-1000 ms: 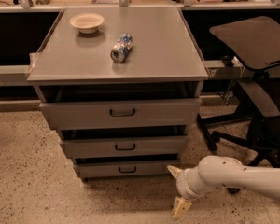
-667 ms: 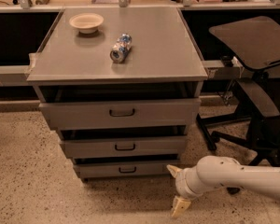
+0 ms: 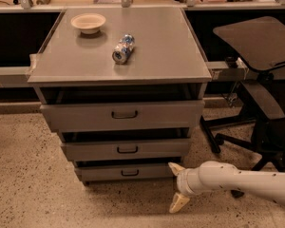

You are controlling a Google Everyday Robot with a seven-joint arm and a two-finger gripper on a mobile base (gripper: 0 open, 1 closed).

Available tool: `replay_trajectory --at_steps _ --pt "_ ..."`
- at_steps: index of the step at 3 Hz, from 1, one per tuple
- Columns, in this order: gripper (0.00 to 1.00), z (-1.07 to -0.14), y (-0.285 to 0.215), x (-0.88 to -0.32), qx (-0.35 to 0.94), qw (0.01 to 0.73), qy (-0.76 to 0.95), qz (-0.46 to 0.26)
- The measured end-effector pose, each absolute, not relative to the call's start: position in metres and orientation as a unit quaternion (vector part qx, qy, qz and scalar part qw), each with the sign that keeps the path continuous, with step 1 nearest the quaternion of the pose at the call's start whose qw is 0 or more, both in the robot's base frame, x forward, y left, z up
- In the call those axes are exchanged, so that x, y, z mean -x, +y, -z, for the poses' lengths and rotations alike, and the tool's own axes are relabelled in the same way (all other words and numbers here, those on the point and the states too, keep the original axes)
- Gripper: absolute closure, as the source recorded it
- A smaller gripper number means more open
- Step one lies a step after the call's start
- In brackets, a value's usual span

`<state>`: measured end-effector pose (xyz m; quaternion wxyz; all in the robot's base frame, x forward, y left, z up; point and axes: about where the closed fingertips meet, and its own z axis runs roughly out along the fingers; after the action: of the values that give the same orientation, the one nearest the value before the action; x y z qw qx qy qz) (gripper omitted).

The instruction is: Open bottom drawer

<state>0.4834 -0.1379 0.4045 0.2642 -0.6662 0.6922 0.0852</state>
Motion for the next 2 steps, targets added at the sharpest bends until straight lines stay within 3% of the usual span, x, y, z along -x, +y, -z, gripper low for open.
replay_trajectory --at_steps 2 --pt "0.00 -0.377 -0.144 -0.499 0.680 0.261 0.682 -0.069"
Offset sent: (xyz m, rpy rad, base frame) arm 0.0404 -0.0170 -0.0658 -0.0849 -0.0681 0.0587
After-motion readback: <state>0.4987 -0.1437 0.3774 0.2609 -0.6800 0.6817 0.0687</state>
